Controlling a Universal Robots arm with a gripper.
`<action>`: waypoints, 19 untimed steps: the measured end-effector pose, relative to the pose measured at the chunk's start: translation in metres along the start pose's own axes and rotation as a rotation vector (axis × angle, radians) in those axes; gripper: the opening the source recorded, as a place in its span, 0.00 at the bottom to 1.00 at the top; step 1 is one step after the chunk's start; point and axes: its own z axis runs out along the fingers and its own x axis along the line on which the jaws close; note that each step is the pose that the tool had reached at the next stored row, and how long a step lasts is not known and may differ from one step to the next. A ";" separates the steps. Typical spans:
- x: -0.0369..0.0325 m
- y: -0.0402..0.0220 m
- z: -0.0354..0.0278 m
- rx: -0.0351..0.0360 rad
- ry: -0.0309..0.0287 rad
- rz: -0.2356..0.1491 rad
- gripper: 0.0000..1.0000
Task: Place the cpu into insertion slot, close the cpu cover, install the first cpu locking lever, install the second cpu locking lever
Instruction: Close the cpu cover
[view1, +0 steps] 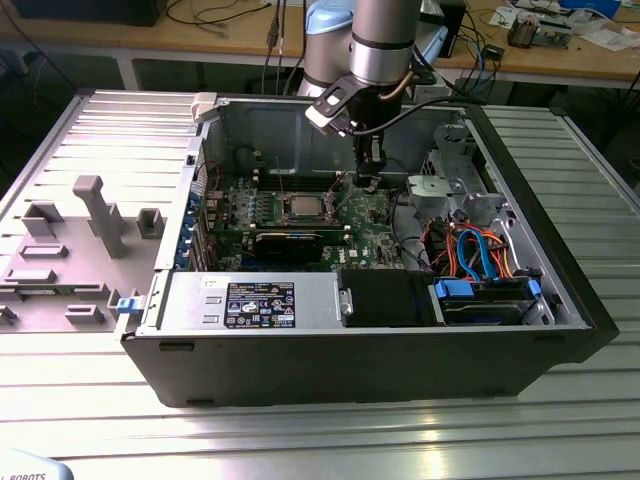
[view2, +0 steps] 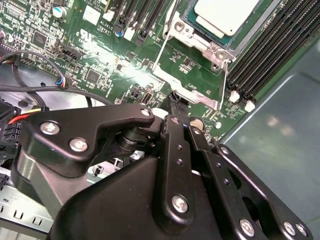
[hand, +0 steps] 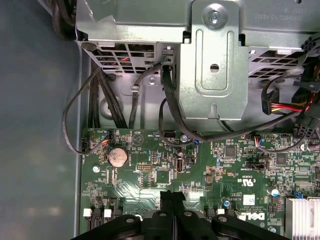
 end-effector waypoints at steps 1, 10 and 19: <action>0.0000 -0.0001 0.0000 0.0000 0.0001 0.000 0.12; 0.0001 -0.0021 0.0000 -0.0001 0.0000 0.000 0.12; 0.0002 -0.0071 -0.0002 0.0000 0.0000 0.000 0.12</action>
